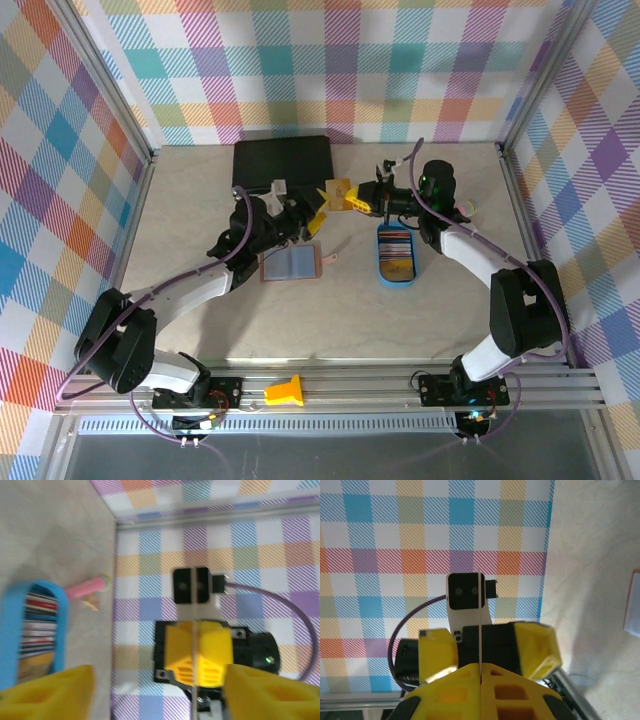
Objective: Put the credit cards into the card holder
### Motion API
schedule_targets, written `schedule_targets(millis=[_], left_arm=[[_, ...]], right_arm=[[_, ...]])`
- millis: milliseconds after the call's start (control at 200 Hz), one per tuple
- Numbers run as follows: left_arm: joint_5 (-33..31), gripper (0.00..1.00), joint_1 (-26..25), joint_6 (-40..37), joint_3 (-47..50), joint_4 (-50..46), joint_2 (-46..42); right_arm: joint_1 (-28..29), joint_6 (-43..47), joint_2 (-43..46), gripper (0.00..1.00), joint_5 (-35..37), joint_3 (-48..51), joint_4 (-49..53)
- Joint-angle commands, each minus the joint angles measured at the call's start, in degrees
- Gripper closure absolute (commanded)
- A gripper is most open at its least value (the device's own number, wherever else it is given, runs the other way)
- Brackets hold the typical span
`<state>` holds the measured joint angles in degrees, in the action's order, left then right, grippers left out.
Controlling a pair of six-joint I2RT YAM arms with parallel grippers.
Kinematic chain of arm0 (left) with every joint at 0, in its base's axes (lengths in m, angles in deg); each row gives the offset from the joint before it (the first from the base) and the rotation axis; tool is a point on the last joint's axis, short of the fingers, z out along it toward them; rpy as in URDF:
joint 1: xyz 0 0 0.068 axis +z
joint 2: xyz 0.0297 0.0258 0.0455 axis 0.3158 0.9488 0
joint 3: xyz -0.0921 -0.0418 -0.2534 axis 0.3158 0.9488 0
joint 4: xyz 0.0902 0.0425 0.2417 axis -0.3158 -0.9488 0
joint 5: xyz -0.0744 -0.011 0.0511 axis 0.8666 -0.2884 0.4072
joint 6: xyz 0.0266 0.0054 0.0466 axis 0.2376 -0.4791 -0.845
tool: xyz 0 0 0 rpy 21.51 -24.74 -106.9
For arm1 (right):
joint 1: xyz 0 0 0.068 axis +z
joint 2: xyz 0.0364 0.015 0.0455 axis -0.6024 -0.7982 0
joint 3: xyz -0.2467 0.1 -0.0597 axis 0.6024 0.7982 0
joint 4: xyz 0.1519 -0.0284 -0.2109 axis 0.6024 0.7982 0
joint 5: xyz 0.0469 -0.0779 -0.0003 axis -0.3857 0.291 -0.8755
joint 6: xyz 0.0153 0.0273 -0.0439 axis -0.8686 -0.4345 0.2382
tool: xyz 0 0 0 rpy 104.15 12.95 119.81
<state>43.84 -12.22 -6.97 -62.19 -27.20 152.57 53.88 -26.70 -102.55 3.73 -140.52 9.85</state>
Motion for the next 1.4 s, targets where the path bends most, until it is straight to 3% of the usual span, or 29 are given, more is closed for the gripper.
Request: schedule_targets(millis=[0,90,225,350,580,770,945,1395], left_arm=[[1.7,0.09,5.1,-10.5,-1.2,-15.8,-6.2],[6.8,0.07,11.4,-15.9,0.6,-22.2,-9.4],[16.6,0.07,22.8,-20.3,5.1,-27.7,-12.2],[19.4,0.08,27.6,-27.7,6.9,-34.3,-12.9],[22.6,0.08,28.1,-33.7,9.1,-34.5,-12.3],[23.8,0.09,29.4,-37.1,9.6,-36.1,-10.6],[26.8,0.12,30.9,-37.5,10.3,-34.8,-7.3],[23.1,0.12,31.5,-40.3,12.3,-36.1,-6.2]], right_arm=[[0.9,10.3,2.7,1.00,3.5,1.7,6.4],[3.7,17.1,4.2,1.00,9.8,3.2,12.1],[10.7,22.4,3.5,1.00,19.2,5.2,12.3],[16.8,23.8,-0.7,1.00,25.6,5.0,10.4],[22.9,24.0,-8.5,1.00,30.8,1.9,7.7],[23.9,21.8,-11.3,1.00,32.6,1.3,7.7],[25.0,25.1,-11.7,1.00,34.7,0.4,10.2],[26.4,25.0,-15.2,1.00,35.4,-0.1,9.5]])
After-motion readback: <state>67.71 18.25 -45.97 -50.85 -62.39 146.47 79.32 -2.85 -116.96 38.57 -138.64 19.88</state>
